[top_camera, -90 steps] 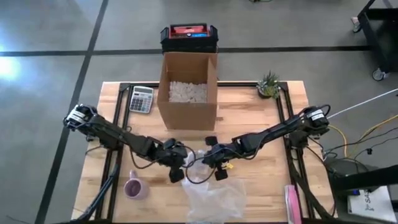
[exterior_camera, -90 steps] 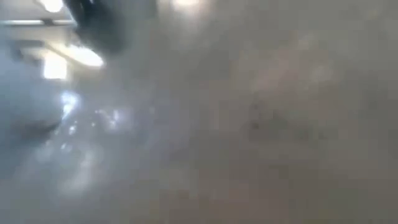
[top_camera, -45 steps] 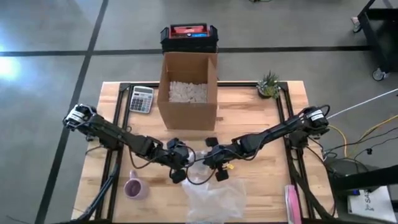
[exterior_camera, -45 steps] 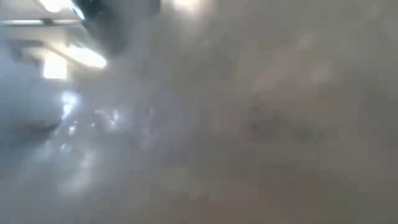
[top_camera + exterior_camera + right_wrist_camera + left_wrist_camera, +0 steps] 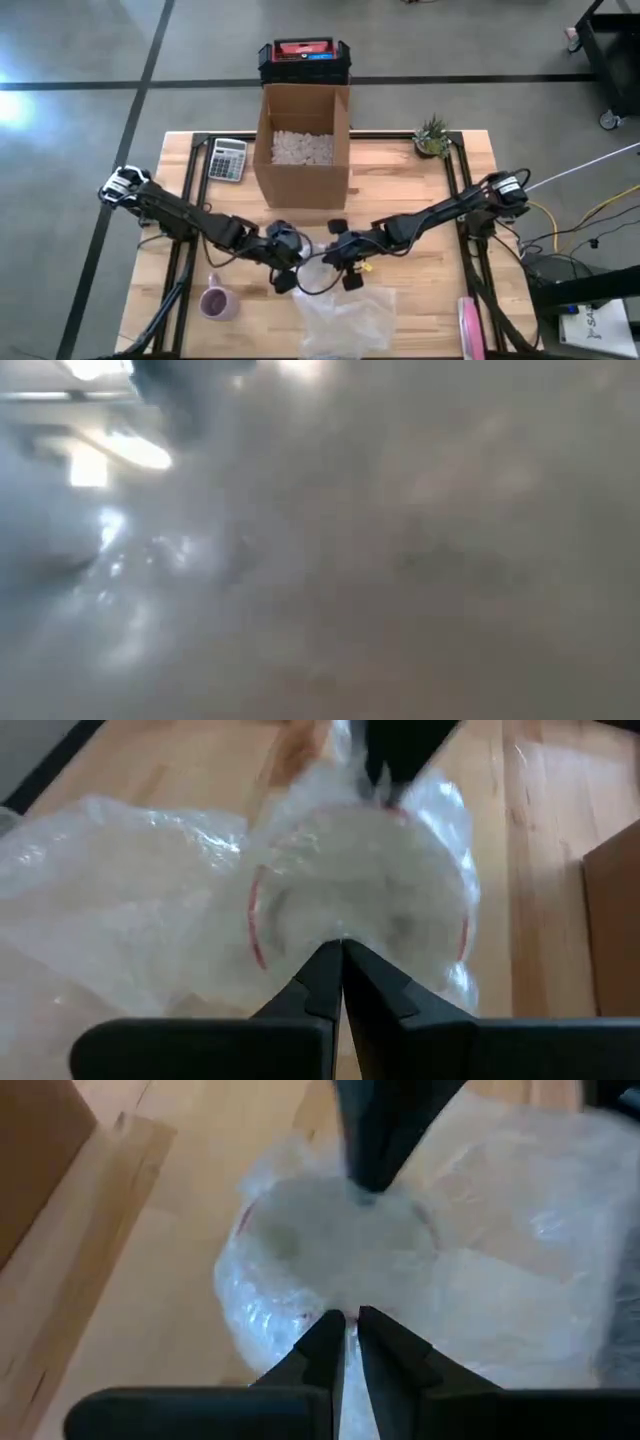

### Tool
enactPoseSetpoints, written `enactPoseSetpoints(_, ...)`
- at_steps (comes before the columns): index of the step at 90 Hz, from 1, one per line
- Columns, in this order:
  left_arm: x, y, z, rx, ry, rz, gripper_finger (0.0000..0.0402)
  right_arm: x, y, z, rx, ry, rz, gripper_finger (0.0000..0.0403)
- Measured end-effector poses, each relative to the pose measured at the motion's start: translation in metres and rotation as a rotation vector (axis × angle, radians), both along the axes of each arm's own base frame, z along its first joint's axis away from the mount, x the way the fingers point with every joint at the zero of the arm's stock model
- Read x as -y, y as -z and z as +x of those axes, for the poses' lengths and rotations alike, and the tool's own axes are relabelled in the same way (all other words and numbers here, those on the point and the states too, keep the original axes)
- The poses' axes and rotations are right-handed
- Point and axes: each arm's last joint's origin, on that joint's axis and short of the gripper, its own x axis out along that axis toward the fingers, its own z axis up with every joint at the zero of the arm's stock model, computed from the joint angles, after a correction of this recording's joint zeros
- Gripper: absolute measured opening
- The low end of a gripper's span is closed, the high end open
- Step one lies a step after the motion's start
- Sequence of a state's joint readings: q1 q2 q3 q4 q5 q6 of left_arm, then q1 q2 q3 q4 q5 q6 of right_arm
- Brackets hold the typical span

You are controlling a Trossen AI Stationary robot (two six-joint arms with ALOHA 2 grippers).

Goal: Wrap mug
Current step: Wrap the white mug with the bubble wrap

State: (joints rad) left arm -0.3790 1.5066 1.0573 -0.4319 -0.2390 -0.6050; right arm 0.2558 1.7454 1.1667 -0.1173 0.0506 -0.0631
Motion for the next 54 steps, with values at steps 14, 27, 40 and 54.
enactPoseSetpoints(14,0.003,0.015,0.006,-0.039,-0.007,0.011,0.0021,0.0,0.001,0.002,0.01,-0.003,-0.002,0.0)
enactPoseSetpoints(27,0.002,0.015,0.005,-0.046,-0.006,0.004,0.0021,-0.001,-0.001,0.004,0.041,-0.022,-0.005,0.0)
enactPoseSetpoints(40,0.001,0.008,0.002,-0.042,0.002,-0.011,0.0021,0.0,-0.002,0.005,0.056,-0.027,-0.013,0.0)
enactPoseSetpoints(54,-0.001,-0.003,-0.004,-0.03,0.002,-0.017,0.0021,0.001,-0.001,0.005,0.048,-0.024,-0.019,0.0)
